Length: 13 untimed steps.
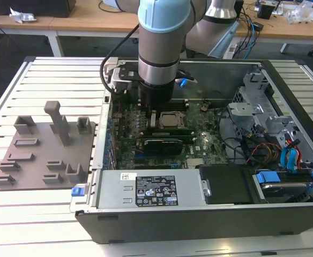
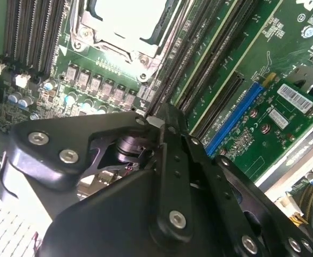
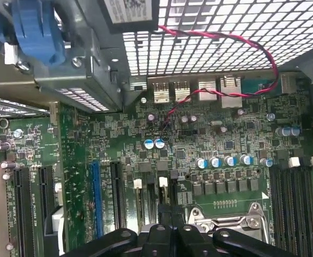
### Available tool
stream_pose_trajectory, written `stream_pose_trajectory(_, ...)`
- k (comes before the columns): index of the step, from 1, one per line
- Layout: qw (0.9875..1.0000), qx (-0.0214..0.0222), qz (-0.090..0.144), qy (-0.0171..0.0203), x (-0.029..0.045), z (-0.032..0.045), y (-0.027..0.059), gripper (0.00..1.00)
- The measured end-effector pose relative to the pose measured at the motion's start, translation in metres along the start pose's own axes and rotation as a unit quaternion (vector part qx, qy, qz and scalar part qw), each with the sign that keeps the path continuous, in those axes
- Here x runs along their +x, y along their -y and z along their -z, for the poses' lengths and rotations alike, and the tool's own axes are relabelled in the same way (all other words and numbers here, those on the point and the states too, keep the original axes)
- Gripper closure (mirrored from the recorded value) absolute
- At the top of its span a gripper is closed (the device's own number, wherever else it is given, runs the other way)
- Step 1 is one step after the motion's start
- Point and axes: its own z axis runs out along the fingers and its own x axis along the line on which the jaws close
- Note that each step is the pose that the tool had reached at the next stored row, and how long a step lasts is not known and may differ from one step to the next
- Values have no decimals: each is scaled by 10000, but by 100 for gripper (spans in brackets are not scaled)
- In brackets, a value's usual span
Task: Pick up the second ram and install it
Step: 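Press down the second ram until it locks into place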
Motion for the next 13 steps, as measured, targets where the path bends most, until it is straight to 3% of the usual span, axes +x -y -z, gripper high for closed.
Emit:
stream_pose_trajectory(1,10000,-9,1,-6,-2,71,10,90)
stream_pose_trajectory(2,10000,-29,-3,6,-9,76,87,90)
stream_pose_trajectory(4,9999,-130,-7,18,-25,81,292,90)
stream_pose_trajectory(8,9997,-248,-13,18,-44,88,538,90)
stream_pose_trajectory(9,9997,-254,-12,17,-49,127,578,90)
stream_pose_trajectory(11,9997,-253,-13,18,-63,388,569,90)
stream_pose_trajectory(13,9997,-253,-12,19,-66,430,568,90)
